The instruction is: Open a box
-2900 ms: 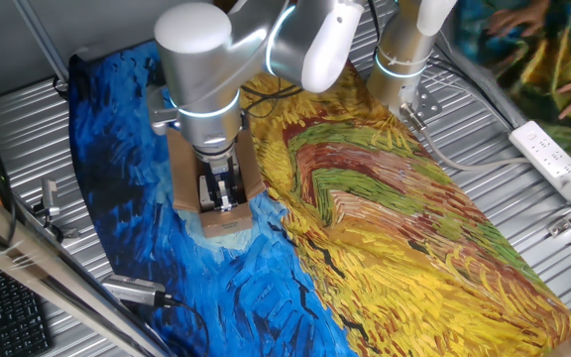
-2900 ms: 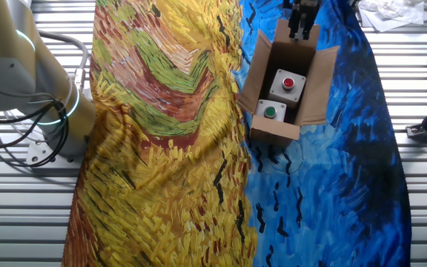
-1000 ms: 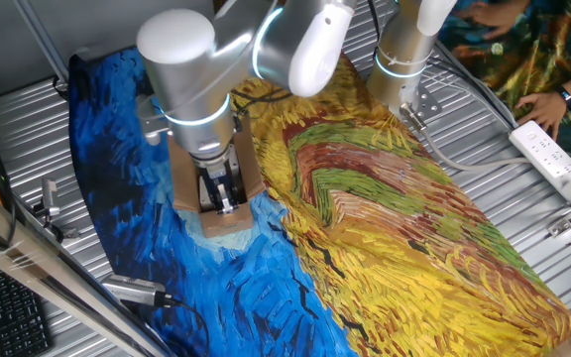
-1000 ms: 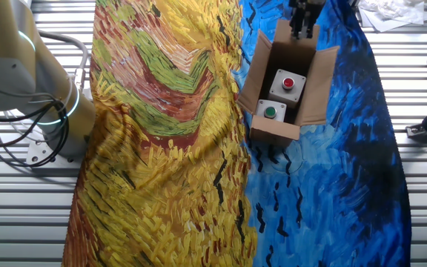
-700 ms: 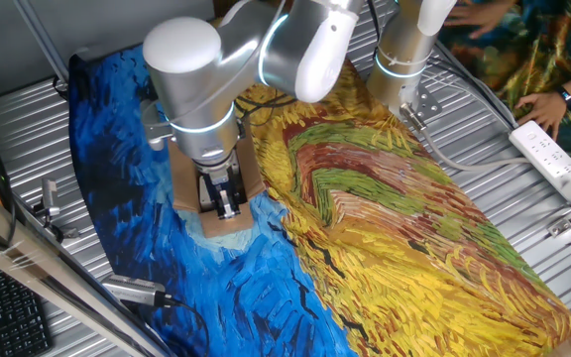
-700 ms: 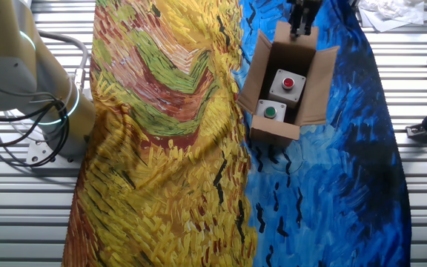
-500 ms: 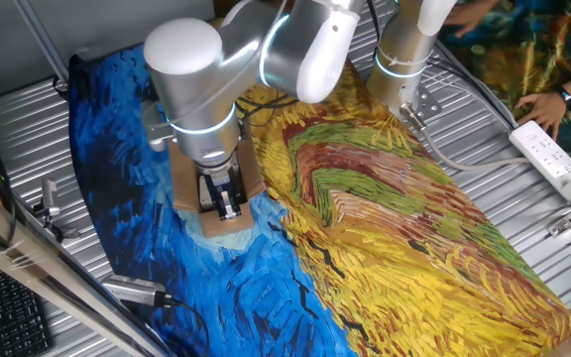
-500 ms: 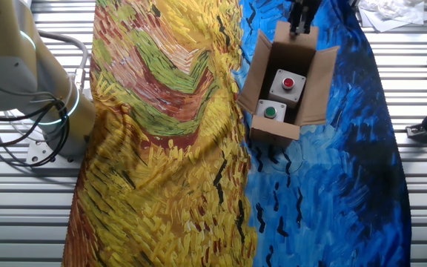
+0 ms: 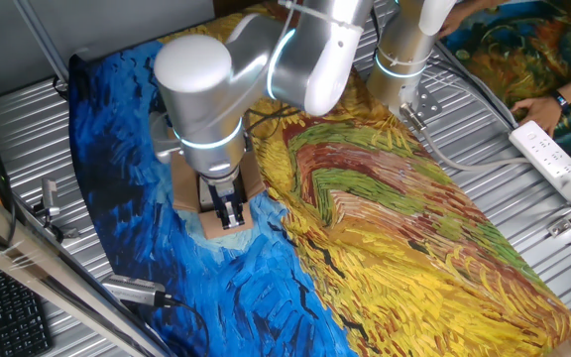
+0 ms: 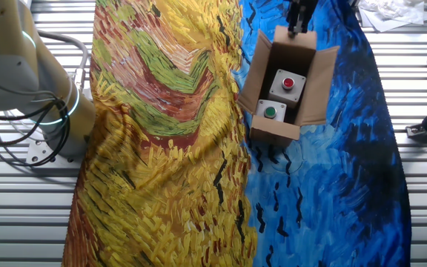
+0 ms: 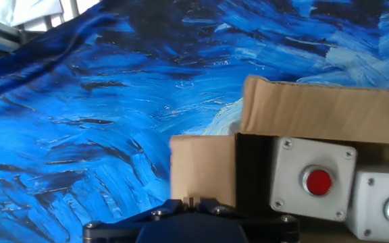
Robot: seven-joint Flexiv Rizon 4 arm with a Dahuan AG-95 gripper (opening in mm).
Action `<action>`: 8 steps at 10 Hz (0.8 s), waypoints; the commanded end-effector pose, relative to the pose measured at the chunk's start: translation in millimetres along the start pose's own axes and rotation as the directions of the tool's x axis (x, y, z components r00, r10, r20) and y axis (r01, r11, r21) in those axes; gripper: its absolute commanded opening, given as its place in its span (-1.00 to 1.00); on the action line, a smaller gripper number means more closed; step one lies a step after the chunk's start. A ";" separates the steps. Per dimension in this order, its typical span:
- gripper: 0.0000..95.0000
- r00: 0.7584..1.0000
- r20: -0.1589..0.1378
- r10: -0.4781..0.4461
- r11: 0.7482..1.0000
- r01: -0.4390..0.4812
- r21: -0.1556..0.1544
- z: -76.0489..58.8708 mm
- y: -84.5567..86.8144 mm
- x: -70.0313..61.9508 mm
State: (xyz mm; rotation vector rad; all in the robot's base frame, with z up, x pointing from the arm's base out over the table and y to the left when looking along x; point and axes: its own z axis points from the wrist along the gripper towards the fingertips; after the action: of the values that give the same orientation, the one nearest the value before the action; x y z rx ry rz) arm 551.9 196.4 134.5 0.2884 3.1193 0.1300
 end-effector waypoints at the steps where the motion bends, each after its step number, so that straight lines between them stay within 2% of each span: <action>1: -1.00 1.000 -0.001 -0.018 1.000 0.018 0.011 6.1 -3.4 -2.3; 5: -1.00 0.999 -0.017 -0.050 0.998 0.051 0.049 17.9 -9.5 -7.1; 8: -1.00 0.998 -0.020 -0.059 0.997 0.060 0.054 19.3 -13.1 -9.1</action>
State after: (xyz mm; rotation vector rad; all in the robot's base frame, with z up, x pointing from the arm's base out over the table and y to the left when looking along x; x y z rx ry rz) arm 559.0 184.0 114.1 0.1944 3.1499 0.0485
